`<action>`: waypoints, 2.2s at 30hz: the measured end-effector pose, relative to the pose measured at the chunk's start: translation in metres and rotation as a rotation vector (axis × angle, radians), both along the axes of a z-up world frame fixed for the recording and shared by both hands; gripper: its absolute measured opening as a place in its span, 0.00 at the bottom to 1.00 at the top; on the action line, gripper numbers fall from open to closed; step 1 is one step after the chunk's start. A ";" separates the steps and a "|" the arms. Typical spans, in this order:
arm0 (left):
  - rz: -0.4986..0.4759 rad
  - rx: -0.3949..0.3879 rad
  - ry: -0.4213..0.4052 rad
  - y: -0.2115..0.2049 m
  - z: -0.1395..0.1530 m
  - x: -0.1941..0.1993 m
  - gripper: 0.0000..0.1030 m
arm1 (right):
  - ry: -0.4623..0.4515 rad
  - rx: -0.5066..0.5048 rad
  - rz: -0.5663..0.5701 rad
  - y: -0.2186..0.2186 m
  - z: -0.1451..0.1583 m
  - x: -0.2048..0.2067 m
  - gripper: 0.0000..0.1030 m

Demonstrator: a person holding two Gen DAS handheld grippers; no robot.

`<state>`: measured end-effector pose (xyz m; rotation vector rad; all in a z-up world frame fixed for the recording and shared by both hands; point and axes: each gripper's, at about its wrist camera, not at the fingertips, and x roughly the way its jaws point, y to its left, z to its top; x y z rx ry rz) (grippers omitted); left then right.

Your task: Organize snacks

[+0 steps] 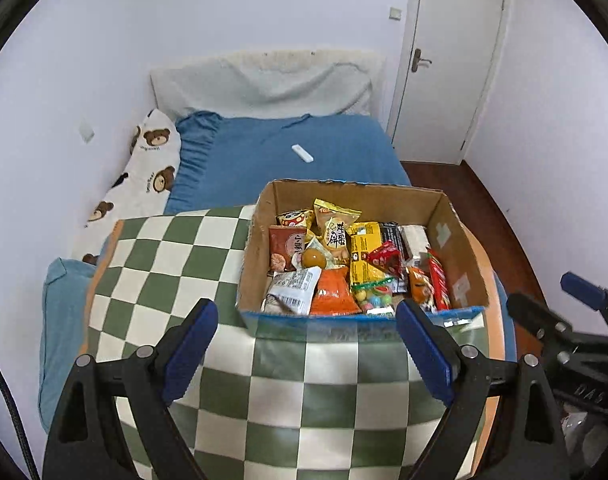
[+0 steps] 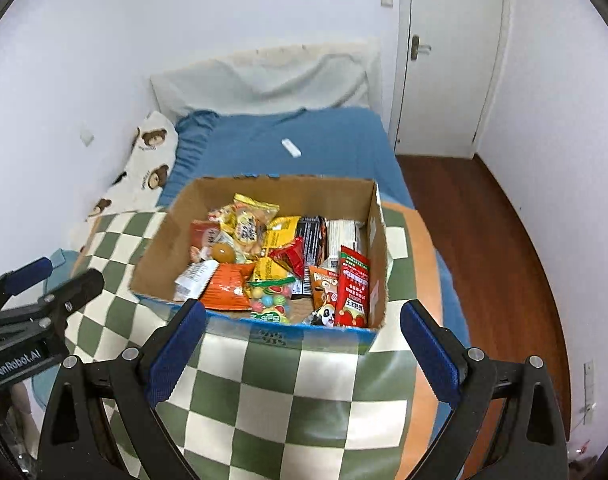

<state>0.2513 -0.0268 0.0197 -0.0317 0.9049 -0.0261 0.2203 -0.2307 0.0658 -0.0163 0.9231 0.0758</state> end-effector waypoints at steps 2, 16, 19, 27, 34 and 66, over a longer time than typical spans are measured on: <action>-0.005 0.005 -0.009 0.000 0.007 -0.013 0.89 | -0.029 0.009 0.002 -0.001 0.012 -0.017 0.97; -0.007 -0.005 -0.096 0.001 0.048 -0.090 0.89 | -0.168 0.008 0.011 0.006 0.069 -0.116 0.99; -0.006 -0.001 -0.103 0.000 0.049 -0.094 0.89 | -0.177 0.006 0.009 0.005 0.074 -0.122 0.99; 0.002 -0.008 -0.107 0.001 0.039 -0.084 1.00 | -0.162 0.005 -0.009 0.001 0.063 -0.112 1.00; 0.032 0.019 -0.102 0.000 0.023 -0.053 1.00 | -0.169 -0.017 -0.035 -0.003 0.045 -0.086 1.00; 0.019 0.080 0.005 -0.004 -0.041 0.016 1.00 | -0.080 -0.024 -0.067 -0.006 -0.027 0.000 1.00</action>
